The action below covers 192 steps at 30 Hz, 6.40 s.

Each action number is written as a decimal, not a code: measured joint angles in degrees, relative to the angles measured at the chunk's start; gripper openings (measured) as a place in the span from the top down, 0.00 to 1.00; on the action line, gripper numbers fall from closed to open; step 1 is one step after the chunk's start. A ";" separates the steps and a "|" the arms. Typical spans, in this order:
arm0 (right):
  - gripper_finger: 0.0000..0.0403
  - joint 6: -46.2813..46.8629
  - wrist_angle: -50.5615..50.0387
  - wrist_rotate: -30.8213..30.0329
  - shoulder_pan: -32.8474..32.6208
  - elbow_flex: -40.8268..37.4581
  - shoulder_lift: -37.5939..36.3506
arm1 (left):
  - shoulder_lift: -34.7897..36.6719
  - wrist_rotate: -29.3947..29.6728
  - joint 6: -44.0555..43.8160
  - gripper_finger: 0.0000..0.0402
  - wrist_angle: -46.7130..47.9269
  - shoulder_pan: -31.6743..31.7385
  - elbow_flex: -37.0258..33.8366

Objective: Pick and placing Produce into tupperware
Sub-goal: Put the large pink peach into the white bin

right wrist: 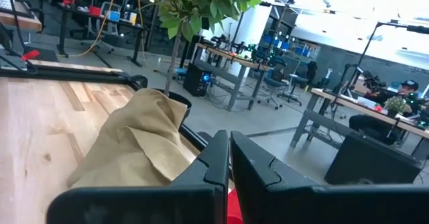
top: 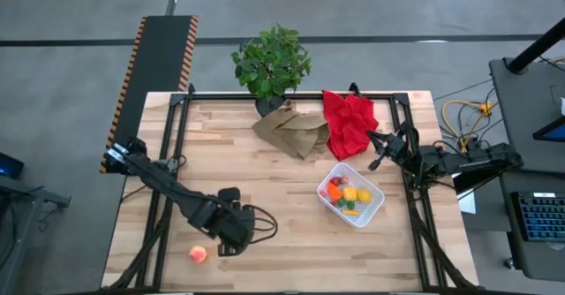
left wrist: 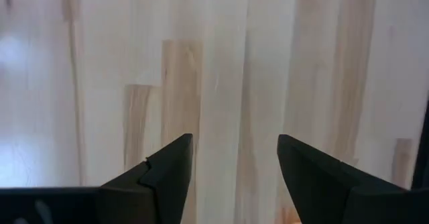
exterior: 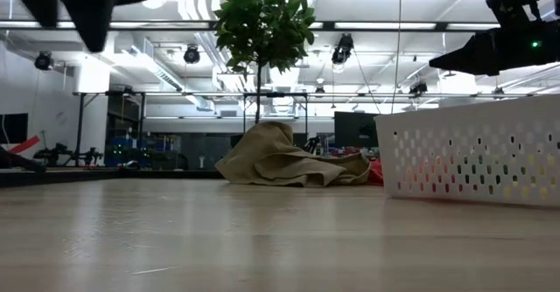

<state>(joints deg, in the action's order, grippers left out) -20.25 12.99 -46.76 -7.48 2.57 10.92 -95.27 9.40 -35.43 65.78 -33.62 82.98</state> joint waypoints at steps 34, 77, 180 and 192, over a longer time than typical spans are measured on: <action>0.98 0.19 -0.10 0.02 0.02 0.00 0.00 | -8.28 -21.93 -24.04 0.12 5.77 -12.22 0.23; 0.98 0.08 -0.07 -0.02 0.01 0.00 0.00 | -9.08 -18.28 -25.80 0.12 -9.82 -18.33 -17.46; 0.98 0.57 0.19 0.04 0.00 0.00 0.00 | -7.01 -2.20 0.03 0.47 -16.38 -1.17 -14.85; 0.98 -0.20 3.31 0.07 0.00 0.02 -0.02 | -6.90 4.54 28.66 0.47 -47.72 11.13 -14.82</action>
<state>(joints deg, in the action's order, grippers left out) -20.45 16.30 -46.69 -7.48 2.59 10.90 -102.17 13.94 -6.78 18.06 -22.49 68.16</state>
